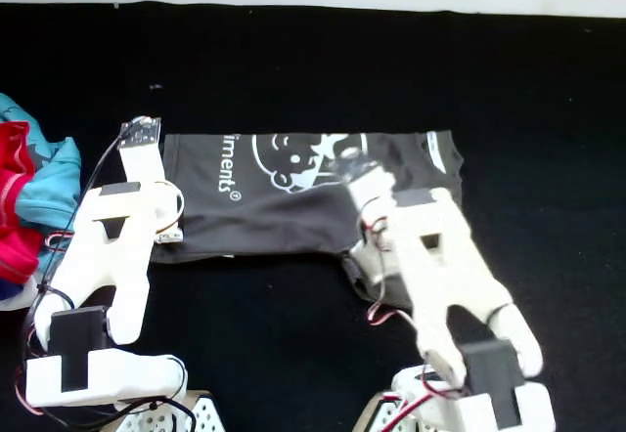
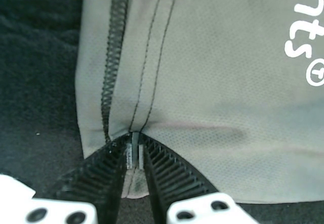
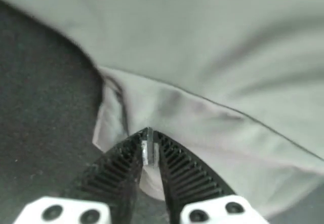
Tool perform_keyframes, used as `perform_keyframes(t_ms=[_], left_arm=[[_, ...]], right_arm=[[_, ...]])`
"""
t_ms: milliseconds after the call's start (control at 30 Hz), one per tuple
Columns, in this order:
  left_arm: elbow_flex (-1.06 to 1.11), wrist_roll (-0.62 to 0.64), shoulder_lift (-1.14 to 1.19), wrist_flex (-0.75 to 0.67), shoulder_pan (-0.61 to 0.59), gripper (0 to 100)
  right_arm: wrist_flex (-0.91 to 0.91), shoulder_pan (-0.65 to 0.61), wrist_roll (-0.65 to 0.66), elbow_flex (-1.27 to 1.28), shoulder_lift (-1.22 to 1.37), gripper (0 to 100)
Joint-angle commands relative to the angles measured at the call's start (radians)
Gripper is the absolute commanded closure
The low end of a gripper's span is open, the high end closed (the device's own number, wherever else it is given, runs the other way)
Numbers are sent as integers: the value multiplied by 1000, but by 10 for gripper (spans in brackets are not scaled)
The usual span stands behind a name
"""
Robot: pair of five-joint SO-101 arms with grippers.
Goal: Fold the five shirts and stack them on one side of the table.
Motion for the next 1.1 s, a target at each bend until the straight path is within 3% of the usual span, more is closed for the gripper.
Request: perform_keyframes(t_ms=[0, 167, 233, 400, 567, 733, 867, 1067], left_arm=[[1, 5, 5, -34, 12, 991], [1, 5, 5, -34, 12, 991], [1, 5, 5, -34, 12, 991], [1, 5, 5, -34, 12, 991], [1, 5, 7, -34, 12, 991], [1, 5, 7, -34, 12, 991], [1, 5, 7, -34, 12, 991], [1, 5, 7, -35, 12, 991]], right_arm=[[99, 71, 25, -56, -116, 965], [260, 44, 193, 13, -140, 721], [240, 35, 265, 71, -139, 696], [73, 31, 284, 165, -81, 714], [-51, 74, 281, 116, 134, 717], [-53, 159, 281, -64, 329, 789], [-53, 199, 284, -127, 369, 981], [58, 228, 284, -206, 361, 992]])
